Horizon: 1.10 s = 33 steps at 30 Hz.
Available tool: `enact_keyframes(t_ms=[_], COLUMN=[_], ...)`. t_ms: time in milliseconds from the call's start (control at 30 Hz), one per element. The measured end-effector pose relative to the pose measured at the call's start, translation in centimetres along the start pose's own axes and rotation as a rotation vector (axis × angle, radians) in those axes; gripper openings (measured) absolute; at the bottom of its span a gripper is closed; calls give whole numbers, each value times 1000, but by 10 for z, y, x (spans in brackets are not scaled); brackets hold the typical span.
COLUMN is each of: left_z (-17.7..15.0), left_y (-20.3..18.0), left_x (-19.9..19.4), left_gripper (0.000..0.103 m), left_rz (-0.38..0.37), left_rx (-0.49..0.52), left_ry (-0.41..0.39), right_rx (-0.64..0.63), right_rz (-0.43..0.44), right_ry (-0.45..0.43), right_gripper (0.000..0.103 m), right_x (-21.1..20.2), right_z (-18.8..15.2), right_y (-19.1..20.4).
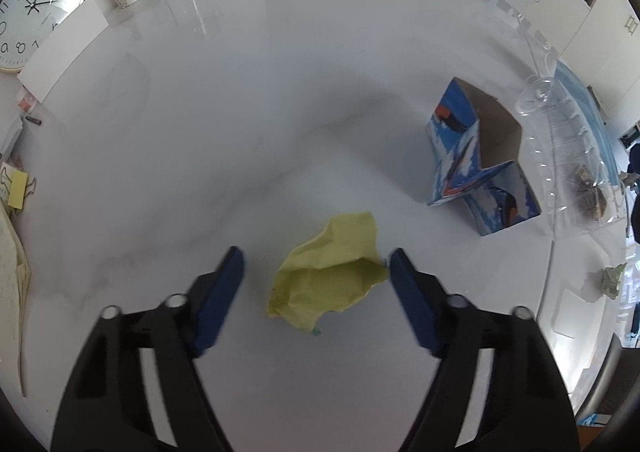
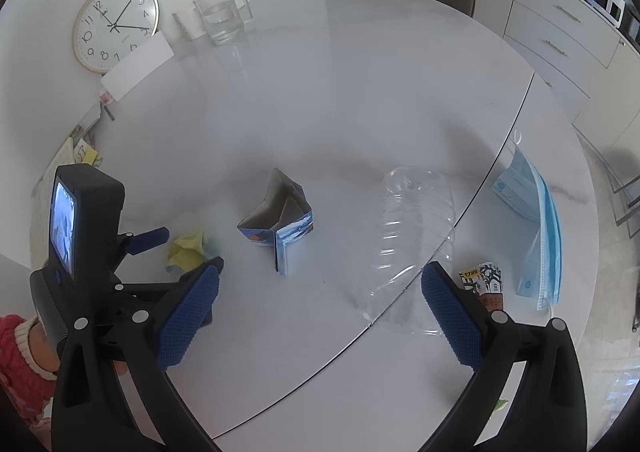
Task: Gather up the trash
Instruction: 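Close the left tool on the yellow crumpled paper, then grasp the blue-and-white carton with the right tool while the left tool holds the yellow paper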
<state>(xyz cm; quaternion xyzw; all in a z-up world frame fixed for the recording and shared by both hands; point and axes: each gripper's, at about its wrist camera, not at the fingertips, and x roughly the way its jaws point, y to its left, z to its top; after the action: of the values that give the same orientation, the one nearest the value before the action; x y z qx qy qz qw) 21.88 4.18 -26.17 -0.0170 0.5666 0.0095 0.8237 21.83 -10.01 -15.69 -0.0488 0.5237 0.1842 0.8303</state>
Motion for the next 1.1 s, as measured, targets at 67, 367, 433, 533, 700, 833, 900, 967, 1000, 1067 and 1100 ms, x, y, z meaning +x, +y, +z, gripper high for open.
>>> enact_keyframes(t_ms=[67,367,433,533,700,833,900,967,1000,1067,1100], left_z=[-1,-4,-4,-8,-18,-25,-27,-30,-31,-29,-29], left_y=[1,4,11,23,49,69,75,77,78,79,80], left_x=[-2,-11,-18,-35,-55,-60,-59,-58,-58,-56,-55], left_gripper=[54,43,43,43,43,43,43,43,43,43,43], left_rz=[8,17,13,17,38,11,-1,-5,-9,-16,-18], left_rx=[-5,0,-26,-65,-104,-148,-153,-153,-151,-150,-150], left_ry=[-10,-31,-40,-62,-78,-81,-80,-83,-85,-87,-90], right_rx=[-1,-12,3,65,251,401,440,461,467,473,470], right_rz=[1,0,3,-6,-22,-60,-79,-107,-126,-177,-190], right_ry=[0,10,14,23,41,57,66,71,75,83,83], right_gripper=[101,101,101,101,101,101,101,101,101,101,101], right_x=[0,4,6,13,36,63,74,83,87,94,97], right_z=[1,5,8,14,24,28,30,32,33,36,37], right_y=[1,10,14,21,25,28,30,31,32,34,36])
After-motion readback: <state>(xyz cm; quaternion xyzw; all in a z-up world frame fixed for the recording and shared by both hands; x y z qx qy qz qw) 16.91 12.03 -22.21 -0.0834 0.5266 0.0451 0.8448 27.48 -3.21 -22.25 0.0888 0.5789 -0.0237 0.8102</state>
